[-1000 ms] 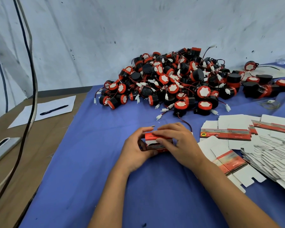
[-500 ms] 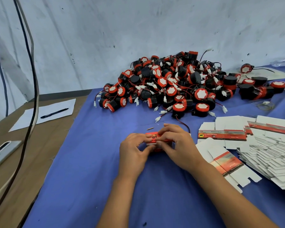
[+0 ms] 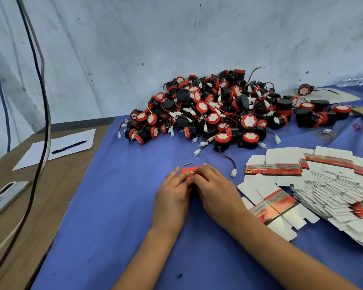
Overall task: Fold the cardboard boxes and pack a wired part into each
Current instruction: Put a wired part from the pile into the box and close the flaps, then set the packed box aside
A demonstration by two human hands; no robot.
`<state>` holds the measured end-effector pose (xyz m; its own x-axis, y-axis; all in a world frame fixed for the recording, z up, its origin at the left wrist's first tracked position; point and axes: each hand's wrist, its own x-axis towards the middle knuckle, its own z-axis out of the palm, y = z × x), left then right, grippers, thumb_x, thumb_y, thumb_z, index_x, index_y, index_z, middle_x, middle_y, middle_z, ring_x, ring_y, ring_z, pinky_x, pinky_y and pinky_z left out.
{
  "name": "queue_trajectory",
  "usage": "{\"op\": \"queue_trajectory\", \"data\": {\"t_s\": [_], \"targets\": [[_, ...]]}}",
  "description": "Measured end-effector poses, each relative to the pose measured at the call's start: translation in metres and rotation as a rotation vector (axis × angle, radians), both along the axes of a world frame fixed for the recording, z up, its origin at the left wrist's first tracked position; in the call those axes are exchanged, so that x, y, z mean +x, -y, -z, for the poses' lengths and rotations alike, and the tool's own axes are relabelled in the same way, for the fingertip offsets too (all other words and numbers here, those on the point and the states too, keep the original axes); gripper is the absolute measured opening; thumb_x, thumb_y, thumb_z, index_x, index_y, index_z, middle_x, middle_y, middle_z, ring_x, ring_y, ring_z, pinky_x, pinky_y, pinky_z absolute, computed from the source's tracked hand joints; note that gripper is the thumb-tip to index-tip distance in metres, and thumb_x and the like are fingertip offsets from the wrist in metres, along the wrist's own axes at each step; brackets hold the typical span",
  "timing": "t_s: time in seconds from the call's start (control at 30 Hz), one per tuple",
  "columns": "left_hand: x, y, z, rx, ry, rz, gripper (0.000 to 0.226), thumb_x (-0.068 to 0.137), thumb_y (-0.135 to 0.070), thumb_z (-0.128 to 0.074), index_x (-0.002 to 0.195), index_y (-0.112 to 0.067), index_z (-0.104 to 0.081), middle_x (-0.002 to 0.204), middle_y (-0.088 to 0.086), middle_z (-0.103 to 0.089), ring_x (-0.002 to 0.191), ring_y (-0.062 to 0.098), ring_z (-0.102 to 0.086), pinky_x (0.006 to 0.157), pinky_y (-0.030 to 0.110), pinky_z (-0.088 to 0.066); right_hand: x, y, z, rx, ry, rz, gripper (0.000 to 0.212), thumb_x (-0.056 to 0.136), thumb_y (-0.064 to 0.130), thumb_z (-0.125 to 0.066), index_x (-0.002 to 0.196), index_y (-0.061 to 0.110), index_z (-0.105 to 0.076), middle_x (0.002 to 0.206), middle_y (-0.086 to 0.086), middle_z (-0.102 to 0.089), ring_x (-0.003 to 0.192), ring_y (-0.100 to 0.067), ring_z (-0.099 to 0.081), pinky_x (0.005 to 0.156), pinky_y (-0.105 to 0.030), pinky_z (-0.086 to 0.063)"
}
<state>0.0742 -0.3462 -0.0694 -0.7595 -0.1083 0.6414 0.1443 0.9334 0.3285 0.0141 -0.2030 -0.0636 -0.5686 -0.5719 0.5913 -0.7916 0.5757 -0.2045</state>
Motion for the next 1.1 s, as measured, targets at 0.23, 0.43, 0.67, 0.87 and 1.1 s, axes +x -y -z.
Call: {"op": "queue_trajectory", "data": {"t_s": [0.23,0.43,0.67,0.87,1.1], "targets": [[-0.018,0.007,-0.012,0.574,0.228,0.026,0.027,0.081,-0.012,-0.085,0.082,-0.026,-0.063,0.08,-0.023,-0.072,0.078,0.008,-0.069,0.069,0.022,-0.049,-0.003,-0.001,-0.014,0.22,0.068,-0.015,0.03,0.086,-0.003,-0.057,0.114,0.009,-0.057,0.122,-0.007,-0.056,0.117,-0.027,-0.049,0.081,-0.041,-0.052],[-0.02,-0.059,-0.067,0.798,0.077,0.198,0.014,0.091,-0.031,-0.08,0.095,-0.028,-0.067,0.083,-0.006,-0.079,0.08,0.013,-0.077,0.069,0.03,-0.061,0.004,-0.064,-0.083,0.052,-0.051,0.136,0.029,0.083,0.016,-0.076,0.104,0.012,-0.058,0.111,-0.005,-0.064,0.109,-0.028,-0.054,0.062,-0.043,-0.05],[-0.029,-0.268,-0.167,0.751,-0.117,0.691,0.023,0.091,-0.016,-0.077,0.114,-0.015,-0.074,0.097,-0.01,-0.075,0.089,-0.001,-0.073,0.083,0.026,-0.06,0.059,-0.253,-0.194,-0.261,-0.184,0.712,0.029,0.071,0.014,-0.08,0.096,0.017,-0.066,0.102,-0.005,-0.057,0.1,-0.029,-0.054,0.072,-0.039,-0.049],[0.014,-0.424,-0.184,0.499,0.075,1.115,0.036,0.093,-0.023,-0.073,0.128,-0.015,-0.073,0.116,0.002,-0.077,0.106,0.017,-0.073,0.092,0.039,-0.059,0.164,-0.4,-0.231,-0.163,0.169,1.192,0.038,0.065,0.024,-0.089,0.09,0.025,-0.06,0.09,-0.006,-0.067,0.085,-0.027,-0.062,0.075,-0.033,-0.046],[0.04,-0.494,-0.162,0.034,0.316,1.187,0.036,0.111,-0.032,-0.041,0.107,-0.013,-0.071,0.098,0.013,-0.073,0.093,0.034,-0.064,0.077,0.047,-0.05,0.177,-0.451,-0.218,-0.094,0.649,1.365,0.022,0.089,0.016,-0.069,0.11,0.017,-0.07,0.106,-0.013,-0.07,0.099,-0.031,-0.064,0.085,-0.035,-0.054]]}}
